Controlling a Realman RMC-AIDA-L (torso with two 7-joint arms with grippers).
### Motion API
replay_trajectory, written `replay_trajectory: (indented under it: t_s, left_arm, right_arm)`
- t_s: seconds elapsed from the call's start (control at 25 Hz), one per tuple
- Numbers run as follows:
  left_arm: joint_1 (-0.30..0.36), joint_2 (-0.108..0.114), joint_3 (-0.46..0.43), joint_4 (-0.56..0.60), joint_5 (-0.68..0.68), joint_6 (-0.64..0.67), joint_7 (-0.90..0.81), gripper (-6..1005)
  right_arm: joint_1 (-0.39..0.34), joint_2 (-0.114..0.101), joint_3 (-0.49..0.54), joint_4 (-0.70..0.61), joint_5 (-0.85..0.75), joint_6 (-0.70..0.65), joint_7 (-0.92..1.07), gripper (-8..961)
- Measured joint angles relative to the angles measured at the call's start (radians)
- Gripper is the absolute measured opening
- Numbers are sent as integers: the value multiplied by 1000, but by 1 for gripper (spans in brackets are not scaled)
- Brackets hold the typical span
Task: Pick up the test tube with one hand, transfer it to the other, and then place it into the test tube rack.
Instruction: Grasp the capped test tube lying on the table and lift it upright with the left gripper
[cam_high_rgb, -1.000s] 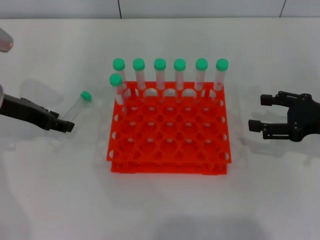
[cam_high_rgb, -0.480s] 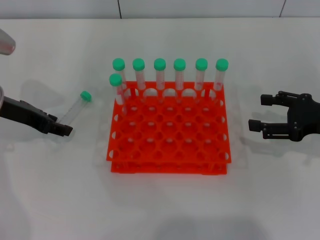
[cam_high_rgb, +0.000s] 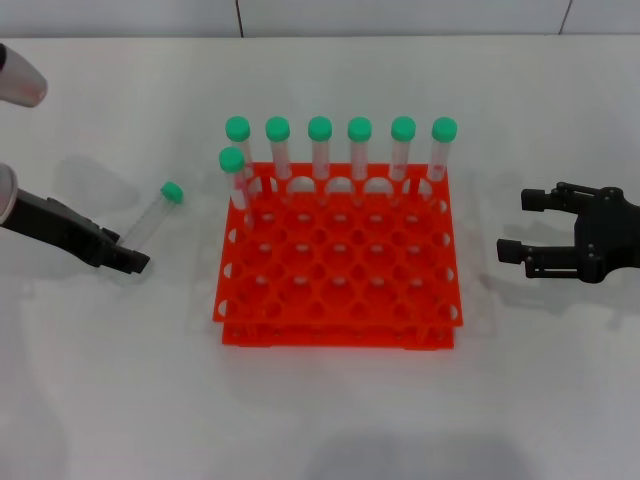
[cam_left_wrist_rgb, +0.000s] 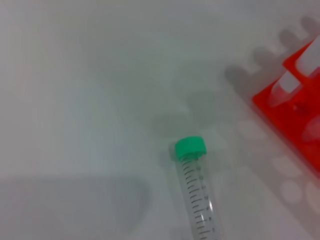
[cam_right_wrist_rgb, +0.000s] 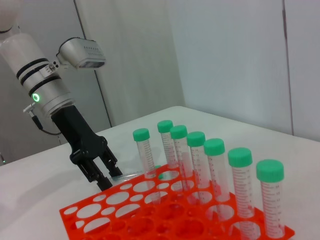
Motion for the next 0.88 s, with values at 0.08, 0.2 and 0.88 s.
replay_trajectory:
  t_s: [0.08,0.2,0.88]
  left_arm:
    - [-2,0,0,-5,0,0,-1,550]
    - [-2,1,0,-6,0,0,-1,545]
    - [-2,3,0,-7,1,-6,-3,492]
  right_arm:
    - [0,0,0,0,0,0,0,840]
    - [0,0,2,0,0,0,0,840]
    - [-2,0,5,0,0,0,0,838]
